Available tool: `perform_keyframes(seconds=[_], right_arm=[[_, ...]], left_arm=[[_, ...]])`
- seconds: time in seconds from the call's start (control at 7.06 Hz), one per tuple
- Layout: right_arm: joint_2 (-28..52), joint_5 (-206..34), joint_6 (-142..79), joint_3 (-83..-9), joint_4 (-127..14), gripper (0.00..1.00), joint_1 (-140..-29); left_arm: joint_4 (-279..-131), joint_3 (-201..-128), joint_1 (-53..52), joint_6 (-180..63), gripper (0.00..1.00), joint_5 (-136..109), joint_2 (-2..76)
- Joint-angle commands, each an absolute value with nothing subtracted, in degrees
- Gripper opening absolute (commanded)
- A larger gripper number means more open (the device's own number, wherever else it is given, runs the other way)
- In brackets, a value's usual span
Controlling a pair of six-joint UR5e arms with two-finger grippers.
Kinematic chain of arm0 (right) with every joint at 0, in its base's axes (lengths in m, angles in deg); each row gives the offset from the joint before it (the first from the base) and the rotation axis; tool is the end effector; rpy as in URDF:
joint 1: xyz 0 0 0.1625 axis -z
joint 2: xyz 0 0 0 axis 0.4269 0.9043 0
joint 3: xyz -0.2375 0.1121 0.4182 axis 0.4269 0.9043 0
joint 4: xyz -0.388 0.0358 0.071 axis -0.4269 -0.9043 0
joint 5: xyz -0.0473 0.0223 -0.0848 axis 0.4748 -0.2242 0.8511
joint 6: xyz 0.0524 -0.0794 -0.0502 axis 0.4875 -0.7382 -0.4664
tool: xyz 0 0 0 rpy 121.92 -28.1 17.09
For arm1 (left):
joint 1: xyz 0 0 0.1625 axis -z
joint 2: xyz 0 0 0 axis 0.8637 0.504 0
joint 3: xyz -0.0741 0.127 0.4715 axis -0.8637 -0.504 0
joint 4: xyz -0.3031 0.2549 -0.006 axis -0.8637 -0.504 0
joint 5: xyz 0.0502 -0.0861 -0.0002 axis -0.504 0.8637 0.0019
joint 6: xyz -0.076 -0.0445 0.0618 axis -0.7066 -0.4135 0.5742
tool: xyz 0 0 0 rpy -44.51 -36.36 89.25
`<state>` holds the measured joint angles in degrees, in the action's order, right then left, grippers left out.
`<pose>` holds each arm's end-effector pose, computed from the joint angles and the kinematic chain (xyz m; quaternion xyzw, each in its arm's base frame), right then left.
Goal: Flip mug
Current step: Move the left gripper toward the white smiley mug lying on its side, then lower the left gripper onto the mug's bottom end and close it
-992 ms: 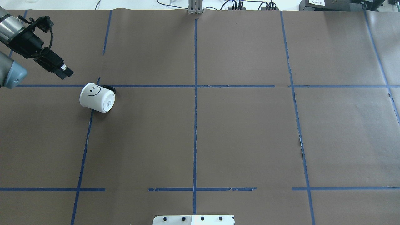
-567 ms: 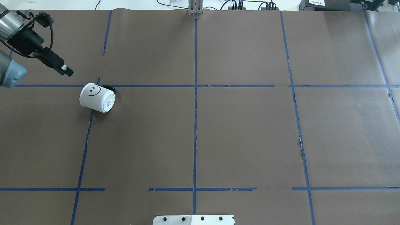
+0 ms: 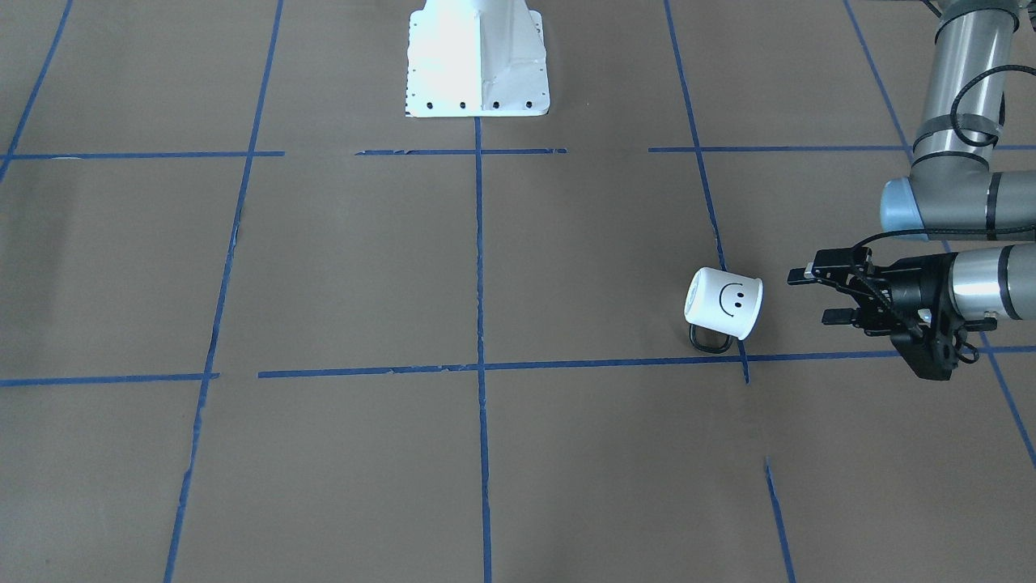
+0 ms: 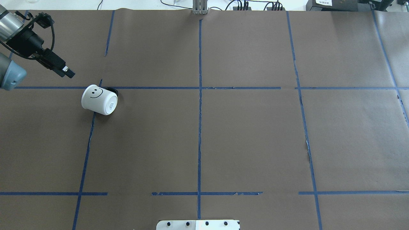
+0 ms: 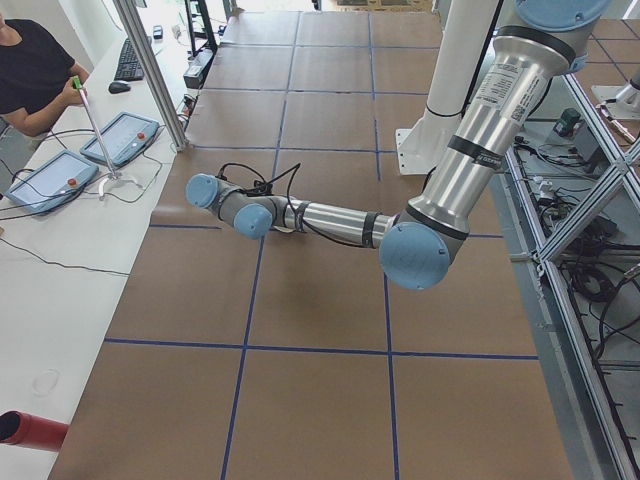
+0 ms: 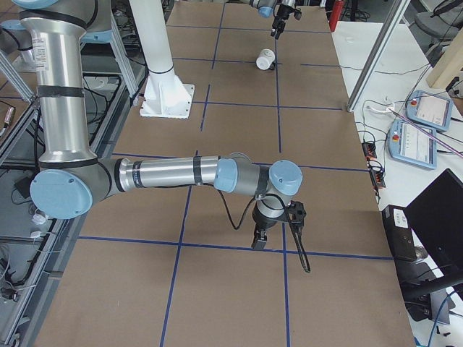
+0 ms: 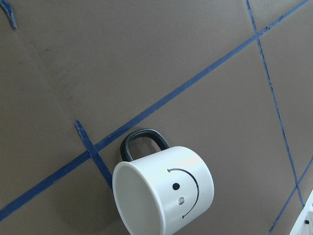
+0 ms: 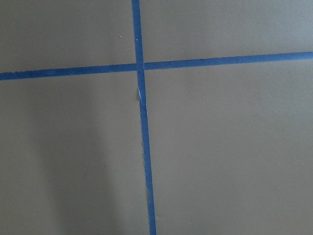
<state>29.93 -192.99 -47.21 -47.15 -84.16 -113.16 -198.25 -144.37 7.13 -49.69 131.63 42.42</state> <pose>0.0461 -0.4780 0.7113 -0.0791 -0.3419 0.0150 0.9363 0.2413 -0.6377 0.5517 0.0133 0.6289 0.2478 0.7368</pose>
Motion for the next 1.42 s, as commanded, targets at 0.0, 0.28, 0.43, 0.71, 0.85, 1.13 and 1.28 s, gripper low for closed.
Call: perform_keyframes(seconds=[0.0, 0.28, 0.43, 0.71, 0.85, 1.13, 1.28], right_arm=[[29.93, -192.99, -47.20, -47.15, -84.16, 1.00, -113.16], [29.93, -192.99, -47.20, -47.15, -84.16, 1.00, -113.16], [29.93, -192.99, -47.20, -47.15, -84.16, 1.00, -113.16], [29.93, -192.99, -47.20, -47.15, -84.16, 1.00, -113.16], [29.93, -192.99, -47.20, -47.15, -84.16, 1.00, -113.16], [29.93, -192.99, -47.20, -47.15, -84.16, 1.00, -113.16], [29.93, -192.99, -47.20, -47.15, -84.16, 1.00, -113.16]], left_arm=[[-198.22, -141.03, 7.06, -50.06, 1.00, 132.21, 43.16], [-198.22, -136.73, 6.89, -50.06, 1.00, 138.14, 43.77], [-198.22, -135.92, 6.80, -50.06, 1.00, 139.58, 44.04], [-198.05, -134.34, 5.84, -50.06, 1.00, 139.68, 45.96], [-197.96, -134.24, 4.35, -50.06, 1.00, 139.68, 46.76], [-197.96, -134.07, 3.11, -50.06, 1.00, 139.68, 47.20], [-197.96, -134.07, 2.50, -50.06, 1.00, 139.68, 47.29]])
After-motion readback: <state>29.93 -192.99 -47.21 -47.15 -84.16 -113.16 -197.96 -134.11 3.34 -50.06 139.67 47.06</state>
